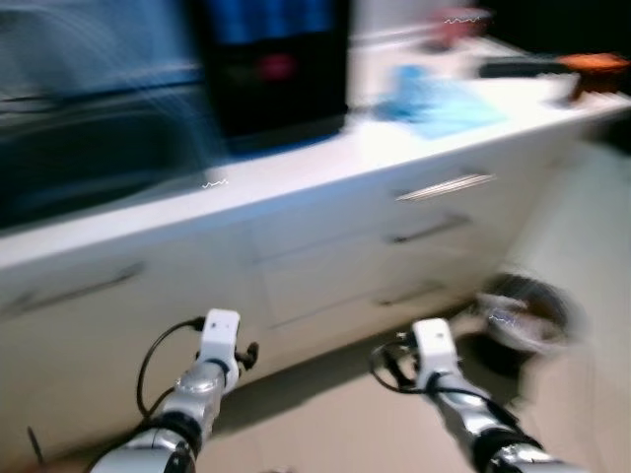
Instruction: Kitchen organization
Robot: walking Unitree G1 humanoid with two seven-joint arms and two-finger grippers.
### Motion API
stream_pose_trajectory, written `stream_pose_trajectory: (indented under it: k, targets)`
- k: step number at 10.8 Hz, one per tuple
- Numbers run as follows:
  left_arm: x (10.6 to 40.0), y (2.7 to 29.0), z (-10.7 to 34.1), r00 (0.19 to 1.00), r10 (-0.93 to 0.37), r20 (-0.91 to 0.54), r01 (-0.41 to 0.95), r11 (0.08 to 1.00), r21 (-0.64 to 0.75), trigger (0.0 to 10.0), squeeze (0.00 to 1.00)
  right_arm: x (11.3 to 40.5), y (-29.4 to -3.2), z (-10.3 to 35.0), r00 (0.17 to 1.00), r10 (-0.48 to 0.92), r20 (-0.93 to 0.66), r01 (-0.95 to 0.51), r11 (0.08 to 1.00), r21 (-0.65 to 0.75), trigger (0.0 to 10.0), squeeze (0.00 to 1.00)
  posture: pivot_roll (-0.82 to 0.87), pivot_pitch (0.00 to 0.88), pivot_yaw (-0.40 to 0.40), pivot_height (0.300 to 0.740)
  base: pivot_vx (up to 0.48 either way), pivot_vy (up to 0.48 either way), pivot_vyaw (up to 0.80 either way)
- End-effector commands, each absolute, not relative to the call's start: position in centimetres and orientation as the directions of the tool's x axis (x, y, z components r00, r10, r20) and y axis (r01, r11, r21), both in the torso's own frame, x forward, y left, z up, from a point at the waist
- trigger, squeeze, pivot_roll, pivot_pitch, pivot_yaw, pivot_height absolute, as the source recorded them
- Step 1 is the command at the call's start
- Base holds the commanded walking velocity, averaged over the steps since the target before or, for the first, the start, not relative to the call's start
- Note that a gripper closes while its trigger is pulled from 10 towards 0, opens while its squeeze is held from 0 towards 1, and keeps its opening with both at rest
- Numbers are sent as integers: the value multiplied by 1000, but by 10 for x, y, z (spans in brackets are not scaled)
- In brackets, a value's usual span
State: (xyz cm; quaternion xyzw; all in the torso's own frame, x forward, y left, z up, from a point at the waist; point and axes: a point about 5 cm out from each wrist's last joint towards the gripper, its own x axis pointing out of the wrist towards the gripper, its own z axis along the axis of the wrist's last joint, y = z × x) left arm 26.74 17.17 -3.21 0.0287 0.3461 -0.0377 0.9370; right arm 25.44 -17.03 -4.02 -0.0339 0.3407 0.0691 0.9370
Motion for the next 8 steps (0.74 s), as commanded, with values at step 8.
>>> stream_pose_trajectory:
  k: [8]
  targets:
    - [247,181,-48,669,-35,-742,72,997,18,10000,0,245,-175,-47,736,80,-672,-116,993,-8,10000,0,17,0,44,740,0,0,468]
